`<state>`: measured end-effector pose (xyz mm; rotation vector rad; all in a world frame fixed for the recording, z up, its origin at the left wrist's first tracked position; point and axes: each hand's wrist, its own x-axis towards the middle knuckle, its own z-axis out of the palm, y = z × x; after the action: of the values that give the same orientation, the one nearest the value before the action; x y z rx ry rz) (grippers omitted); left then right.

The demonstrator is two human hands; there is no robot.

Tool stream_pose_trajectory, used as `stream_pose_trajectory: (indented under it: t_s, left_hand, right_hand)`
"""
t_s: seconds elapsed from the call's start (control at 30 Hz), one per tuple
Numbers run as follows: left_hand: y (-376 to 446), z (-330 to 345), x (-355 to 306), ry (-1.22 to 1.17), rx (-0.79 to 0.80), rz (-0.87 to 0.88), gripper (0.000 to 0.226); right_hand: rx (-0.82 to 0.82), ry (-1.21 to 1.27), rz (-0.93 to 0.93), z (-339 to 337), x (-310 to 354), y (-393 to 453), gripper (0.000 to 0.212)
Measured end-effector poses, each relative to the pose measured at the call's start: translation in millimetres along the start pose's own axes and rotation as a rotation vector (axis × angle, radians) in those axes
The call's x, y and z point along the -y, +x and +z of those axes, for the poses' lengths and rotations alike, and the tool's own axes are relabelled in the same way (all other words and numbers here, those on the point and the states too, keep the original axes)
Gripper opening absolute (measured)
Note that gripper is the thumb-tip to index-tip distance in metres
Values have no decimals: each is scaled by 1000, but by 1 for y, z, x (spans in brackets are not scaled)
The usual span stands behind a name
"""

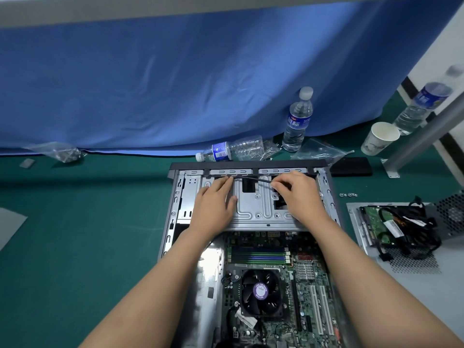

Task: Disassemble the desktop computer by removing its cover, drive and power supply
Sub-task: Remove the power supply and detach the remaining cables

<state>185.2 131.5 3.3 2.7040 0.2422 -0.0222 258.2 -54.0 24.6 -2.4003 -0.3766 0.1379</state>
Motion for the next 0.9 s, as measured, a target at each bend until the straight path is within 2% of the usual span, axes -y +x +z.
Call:
stream_pose_trajectory:
  t_s: [0.4,0.53,0.67,0.9]
  left_hand:
    - [-11,-7,-9,75,40,5,59]
    - [-34,-4,-20,-75,6,67,57]
    - [-52,6,-29,-135,38,105,59]
    - [-54,10,-21,-58,81,49,67]
  right_hand:
    - [-150,39,95,-20,-4,-45,18]
    - [-193,31,118,-15,-11,-70,19]
    - [-203,12,96,-3,-12,-83,15]
    - [-218,32,41,4,-9,-87,21]
